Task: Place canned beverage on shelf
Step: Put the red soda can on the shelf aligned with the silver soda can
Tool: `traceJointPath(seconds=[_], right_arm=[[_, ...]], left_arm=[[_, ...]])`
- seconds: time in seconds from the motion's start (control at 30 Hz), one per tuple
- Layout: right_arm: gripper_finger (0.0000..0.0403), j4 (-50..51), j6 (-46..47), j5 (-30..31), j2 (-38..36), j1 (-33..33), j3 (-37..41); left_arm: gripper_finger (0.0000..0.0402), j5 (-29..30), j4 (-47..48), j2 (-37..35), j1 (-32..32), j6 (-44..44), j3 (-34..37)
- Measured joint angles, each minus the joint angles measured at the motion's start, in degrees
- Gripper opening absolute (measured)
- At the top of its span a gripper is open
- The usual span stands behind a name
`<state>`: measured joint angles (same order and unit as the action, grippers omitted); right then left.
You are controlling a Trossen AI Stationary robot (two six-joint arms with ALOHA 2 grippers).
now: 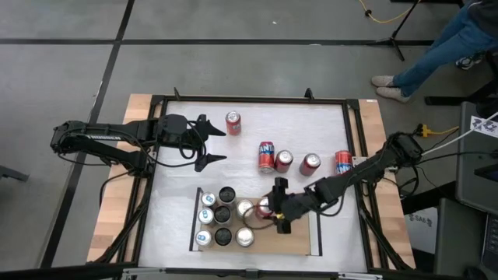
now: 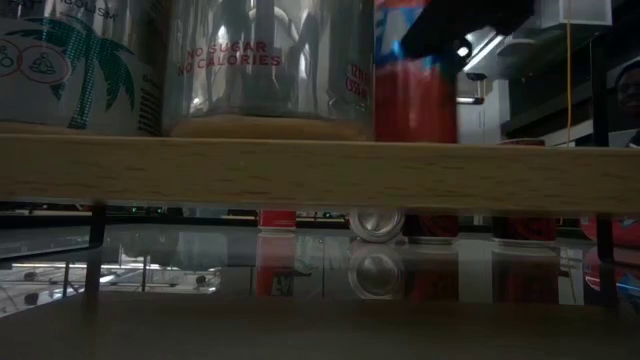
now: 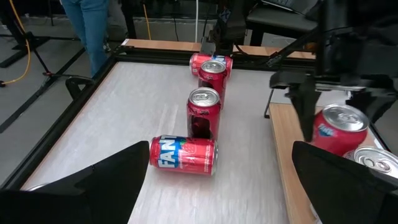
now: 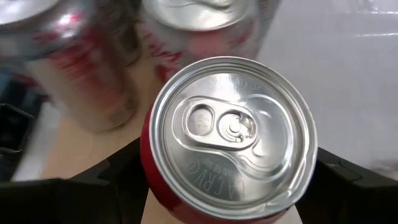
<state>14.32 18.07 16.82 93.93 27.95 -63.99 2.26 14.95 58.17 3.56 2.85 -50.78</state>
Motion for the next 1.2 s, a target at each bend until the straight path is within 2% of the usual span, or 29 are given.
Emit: traceJointPath(seconds=[0.7, 0.87, 1.2], right_arm=[[0.0294, -1.85, -12.61, -8.07, 0.0, -11.76, -0.02], [0.0294, -5.99, -12.7, -12.09, 0.73, -12.77, -0.05], [0.0294, -9.28, -13.86, -13.49, 3.21, -12.62, -0.09]], left_arm=[[0.0387, 0.01, 0.01, 0.0, 0.0, 0.0, 0.0], [0.0387, 0.01, -0.01, 0.0, 0.0, 0.0, 0.0], [0.0387, 0.0, -0.1, 0.82, -0.01, 0.07, 0.05]])
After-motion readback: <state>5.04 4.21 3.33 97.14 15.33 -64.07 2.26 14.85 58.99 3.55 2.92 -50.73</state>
